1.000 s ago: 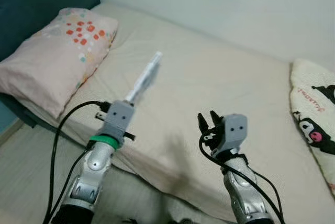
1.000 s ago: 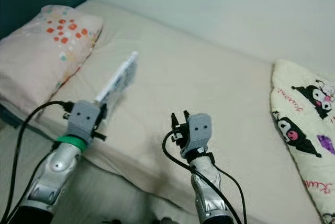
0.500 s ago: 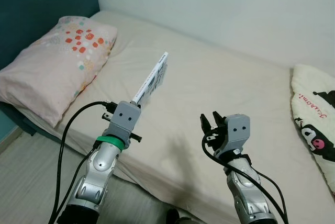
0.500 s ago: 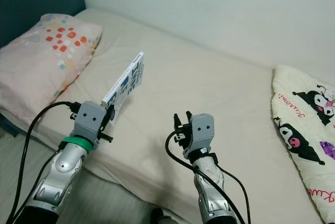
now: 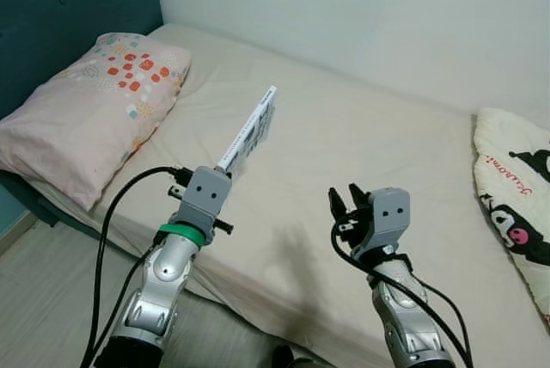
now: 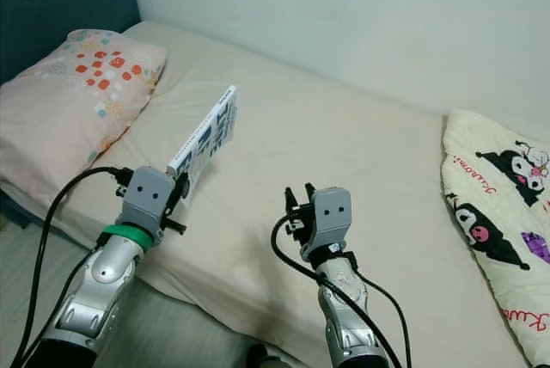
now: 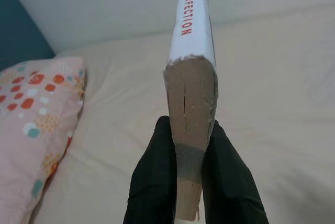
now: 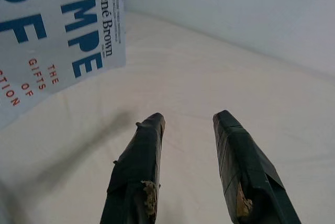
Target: Clean up the room
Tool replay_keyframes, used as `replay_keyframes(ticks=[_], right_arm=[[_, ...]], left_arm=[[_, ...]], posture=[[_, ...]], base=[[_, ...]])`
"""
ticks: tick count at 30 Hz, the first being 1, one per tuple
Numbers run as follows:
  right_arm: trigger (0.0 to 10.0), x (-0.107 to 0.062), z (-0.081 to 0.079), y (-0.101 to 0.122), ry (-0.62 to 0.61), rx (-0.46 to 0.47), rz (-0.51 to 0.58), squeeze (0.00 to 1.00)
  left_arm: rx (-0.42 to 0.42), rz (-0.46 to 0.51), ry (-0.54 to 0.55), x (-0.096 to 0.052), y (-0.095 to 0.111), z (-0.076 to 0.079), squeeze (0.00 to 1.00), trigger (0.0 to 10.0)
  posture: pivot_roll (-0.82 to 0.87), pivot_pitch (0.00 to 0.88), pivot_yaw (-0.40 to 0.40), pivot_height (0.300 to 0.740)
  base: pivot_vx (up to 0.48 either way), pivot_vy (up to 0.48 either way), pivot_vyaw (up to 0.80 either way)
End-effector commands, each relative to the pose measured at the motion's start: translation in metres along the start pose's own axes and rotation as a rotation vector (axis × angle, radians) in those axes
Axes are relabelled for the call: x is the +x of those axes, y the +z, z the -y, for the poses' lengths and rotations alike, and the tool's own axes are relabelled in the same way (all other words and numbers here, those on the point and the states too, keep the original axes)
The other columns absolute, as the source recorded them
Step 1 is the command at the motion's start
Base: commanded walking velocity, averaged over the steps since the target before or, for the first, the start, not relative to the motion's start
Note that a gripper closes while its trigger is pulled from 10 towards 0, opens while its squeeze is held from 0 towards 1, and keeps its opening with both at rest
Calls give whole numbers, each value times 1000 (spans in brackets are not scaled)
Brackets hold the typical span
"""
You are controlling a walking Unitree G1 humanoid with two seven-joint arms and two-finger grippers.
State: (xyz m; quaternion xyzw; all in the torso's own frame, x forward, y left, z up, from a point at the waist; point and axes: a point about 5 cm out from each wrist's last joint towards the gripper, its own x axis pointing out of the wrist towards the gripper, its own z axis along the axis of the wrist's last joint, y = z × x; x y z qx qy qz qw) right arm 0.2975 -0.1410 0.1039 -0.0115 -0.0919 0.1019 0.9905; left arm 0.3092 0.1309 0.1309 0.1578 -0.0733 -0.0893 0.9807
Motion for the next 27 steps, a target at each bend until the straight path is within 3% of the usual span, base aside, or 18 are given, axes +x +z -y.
replay_keyframes(ticks=[1,4,13,27], right_arm=[[10000,-6,2,-7,-17,7,-38,0],[10000,-5,2,-7,-18,0,-37,0],[10000,-3,4,-5,-29,7,-27,0],[10000,-1,15,-2,-116,138,-17,0]], left_arm=[[-12,11,-9,-1,2,3,0,10000],[-13,11,-7,-1,2,3,0,10000],[-8,14,-1,-2,3,3,0,10000],[-8,19,0,-2,4,3,0,10000]], posture=[[-1,111,-28,740],[-1,111,-28,740],[4,115,-30,740],[1,110,-28,740]], base=[[0,0,0],[-180,0,0],[-318,0,774],[-341,0,726]])
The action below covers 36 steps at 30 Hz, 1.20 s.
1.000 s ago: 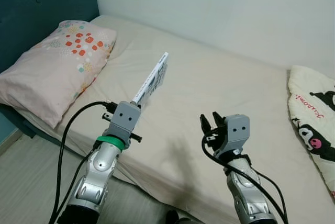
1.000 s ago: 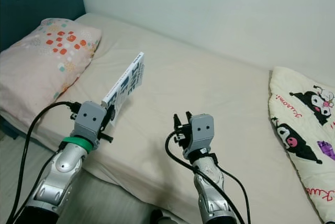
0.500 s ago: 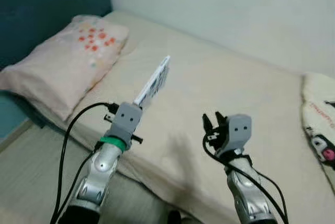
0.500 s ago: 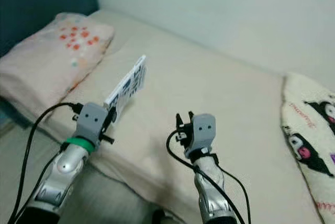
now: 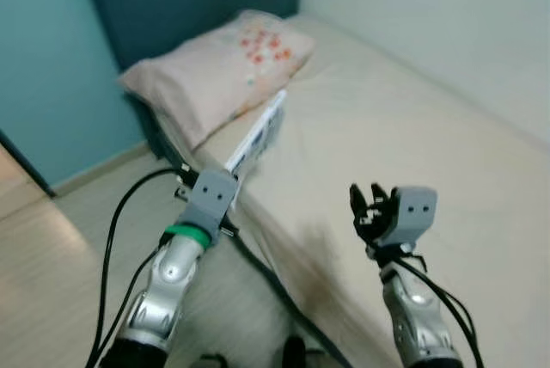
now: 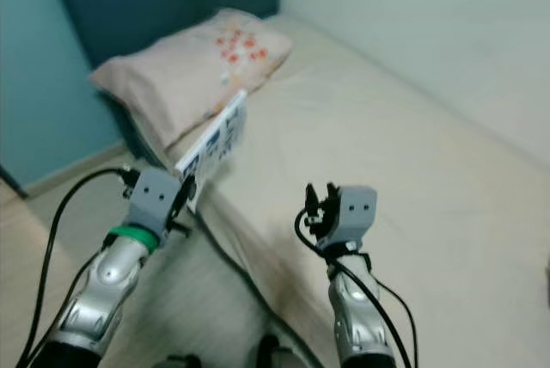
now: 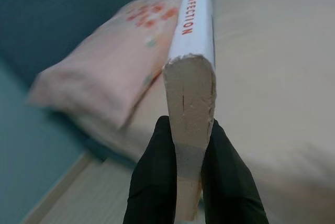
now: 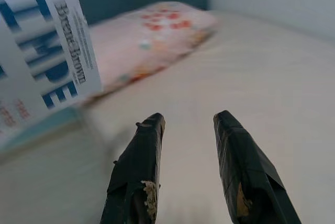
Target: Clean up the room
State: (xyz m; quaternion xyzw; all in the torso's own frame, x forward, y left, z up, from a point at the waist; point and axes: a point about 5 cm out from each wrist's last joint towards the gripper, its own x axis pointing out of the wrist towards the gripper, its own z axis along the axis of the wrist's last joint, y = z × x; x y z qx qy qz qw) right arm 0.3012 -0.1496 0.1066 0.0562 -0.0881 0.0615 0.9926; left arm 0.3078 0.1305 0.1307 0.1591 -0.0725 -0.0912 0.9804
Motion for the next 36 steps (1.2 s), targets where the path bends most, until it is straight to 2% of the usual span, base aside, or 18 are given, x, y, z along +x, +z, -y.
replay_keyframes(ticks=[1,10,22,36], right_arm=[[10000,-3,7,-2,-24,10,-21,0],[10000,-3,5,-3,-8,15,-26,0],[10000,-5,1,-4,28,-42,-37,0],[10000,-7,1,-5,35,-66,-39,0]], left_arm=[[-10,20,4,0,4,2,0,10000],[0,2,12,2,3,2,0,10000],[4,11,24,2,4,1,0,10000],[8,6,28,1,3,2,0,10000]], posture=[[1,110,-28,740],[1,110,-28,740],[-5,109,-26,740],[-6,114,-28,740]], base=[[0,0,0],[0,0,0],[469,0,0],[480,0,680]])
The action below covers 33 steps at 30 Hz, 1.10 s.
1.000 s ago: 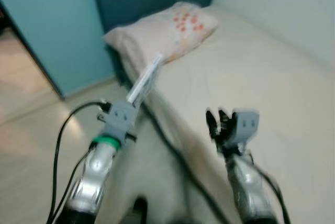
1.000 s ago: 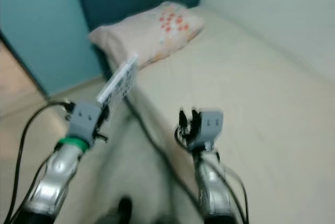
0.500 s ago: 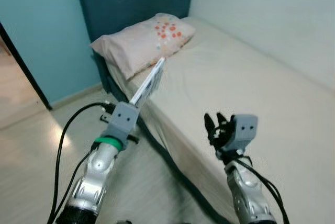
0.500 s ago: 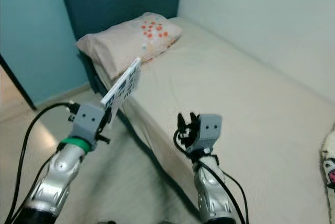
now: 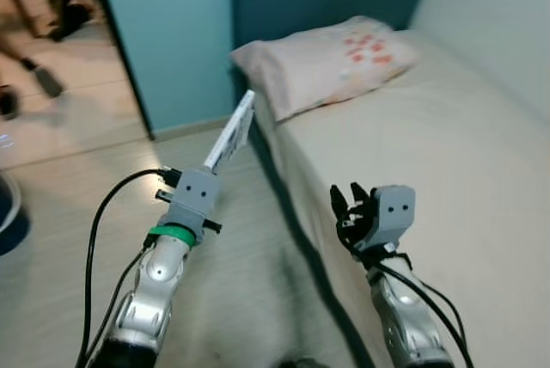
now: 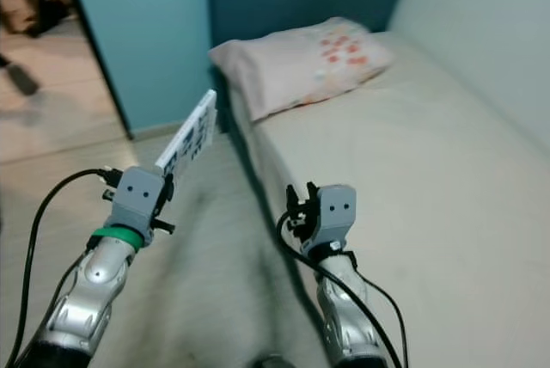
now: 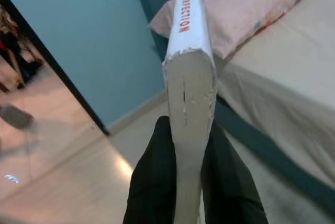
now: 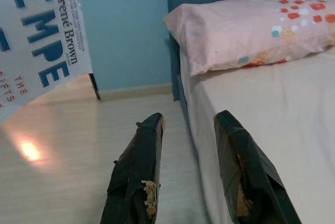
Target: Clean up the room
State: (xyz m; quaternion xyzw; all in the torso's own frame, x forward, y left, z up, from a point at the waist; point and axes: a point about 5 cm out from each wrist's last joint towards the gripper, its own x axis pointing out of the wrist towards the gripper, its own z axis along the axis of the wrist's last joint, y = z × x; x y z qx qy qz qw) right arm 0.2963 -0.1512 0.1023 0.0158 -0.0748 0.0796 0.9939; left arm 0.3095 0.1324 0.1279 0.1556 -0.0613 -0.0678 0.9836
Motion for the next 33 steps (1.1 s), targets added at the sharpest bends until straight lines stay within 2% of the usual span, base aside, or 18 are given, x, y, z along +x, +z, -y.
replay_keyframes(ticks=[1,17,24,33], right_arm=[[10000,-1,-1,-2,-6,10,-7,0],[10000,-4,-1,-8,-10,1,-30,0],[10000,-6,4,-11,-41,-14,-46,0],[10000,-4,5,-8,-48,-15,-32,0]], left_arm=[[14,35,-15,0,6,3,0,10000],[25,22,-24,-1,3,4,0,10000],[-13,49,-63,0,8,6,0,10000],[-39,73,-77,6,16,8,0,10000]], posture=[[-6,114,-28,740],[-6,118,-28,740],[-6,118,-28,740],[-6,118,-28,740]], base=[[480,0,0],[480,0,0],[420,0,0],[367,0,-774]])
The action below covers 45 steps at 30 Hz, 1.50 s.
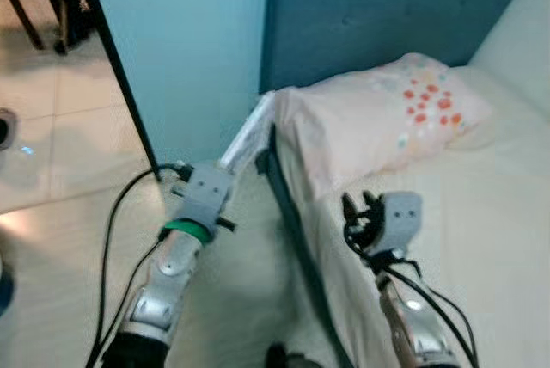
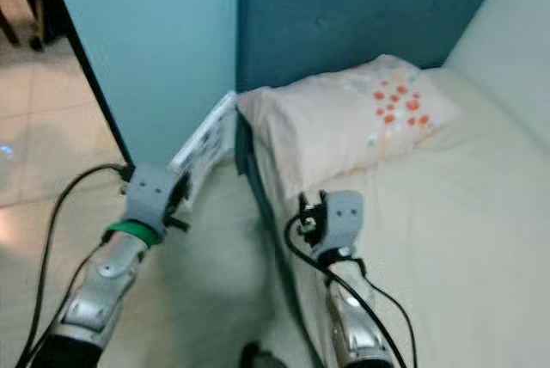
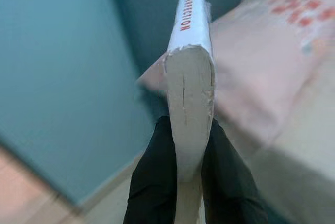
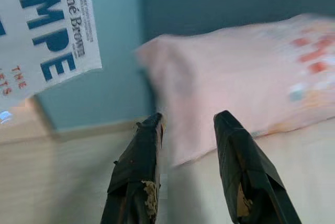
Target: Clean up the room
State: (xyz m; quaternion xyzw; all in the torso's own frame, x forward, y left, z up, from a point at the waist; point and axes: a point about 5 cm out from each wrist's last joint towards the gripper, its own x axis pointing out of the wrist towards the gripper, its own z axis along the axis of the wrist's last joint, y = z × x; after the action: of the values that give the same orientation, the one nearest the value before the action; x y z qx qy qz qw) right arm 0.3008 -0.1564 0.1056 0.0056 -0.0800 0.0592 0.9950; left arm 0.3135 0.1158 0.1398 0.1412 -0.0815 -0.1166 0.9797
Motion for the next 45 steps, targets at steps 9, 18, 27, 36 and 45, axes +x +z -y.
replay_keyframes(ticks=[9,18,27,36,45], right_arm=[[10000,-7,-1,-9,-8,3,-34,0],[10000,-7,0,-8,-8,-5,-31,0],[10000,-6,4,-7,-9,-25,-35,0],[10000,-7,3,-8,-6,-21,-37,0],[10000,-8,5,-8,-21,-25,-33,0]], left_arm=[[-37,13,-6,-1,1,-4,0,10000],[-59,-3,-33,0,0,0,0,10000],[-72,-34,-72,-2,-5,3,0,10000],[-81,-38,-65,-1,-4,3,0,10000],[-360,-177,-52,-2,-22,7,0,10000]], posture=[[-9,120,-29,740],[-9,120,-29,740],[-14,119,-28,740],[-16,115,-28,740],[-16,115,-28,740]], base=[[431,0,-800],[399,0,-800],[30,0,-69],[0,0,0],[0,0,0]])
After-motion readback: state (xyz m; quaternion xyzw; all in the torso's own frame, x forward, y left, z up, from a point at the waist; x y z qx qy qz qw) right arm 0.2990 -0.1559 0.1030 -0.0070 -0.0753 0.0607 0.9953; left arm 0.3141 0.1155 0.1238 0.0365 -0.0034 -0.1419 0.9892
